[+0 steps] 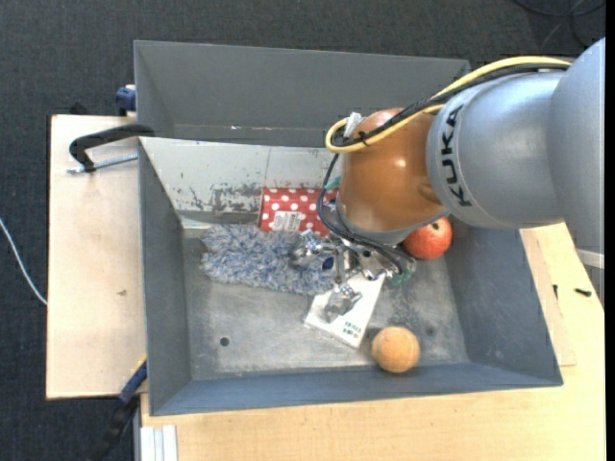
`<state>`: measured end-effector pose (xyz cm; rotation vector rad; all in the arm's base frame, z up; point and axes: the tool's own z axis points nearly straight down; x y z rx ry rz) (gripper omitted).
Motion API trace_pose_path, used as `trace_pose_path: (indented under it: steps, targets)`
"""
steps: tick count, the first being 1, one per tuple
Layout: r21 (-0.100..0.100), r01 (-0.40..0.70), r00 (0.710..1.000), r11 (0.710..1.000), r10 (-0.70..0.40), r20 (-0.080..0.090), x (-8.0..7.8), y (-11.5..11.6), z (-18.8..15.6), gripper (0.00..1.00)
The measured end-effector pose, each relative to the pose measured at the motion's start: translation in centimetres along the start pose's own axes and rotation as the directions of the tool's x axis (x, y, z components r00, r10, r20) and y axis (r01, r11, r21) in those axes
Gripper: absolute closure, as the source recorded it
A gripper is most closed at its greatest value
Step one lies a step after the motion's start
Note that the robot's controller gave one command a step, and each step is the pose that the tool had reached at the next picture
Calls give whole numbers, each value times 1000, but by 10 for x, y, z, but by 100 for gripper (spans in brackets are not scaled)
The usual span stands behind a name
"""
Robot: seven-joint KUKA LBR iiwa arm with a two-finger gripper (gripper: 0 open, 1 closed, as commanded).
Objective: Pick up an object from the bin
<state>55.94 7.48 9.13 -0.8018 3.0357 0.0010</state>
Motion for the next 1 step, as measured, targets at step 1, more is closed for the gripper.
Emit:
trace_pose_path:
  steps: [1]
  targets:
    - [4,123,992,992,-123,2,-26,13,13,100]
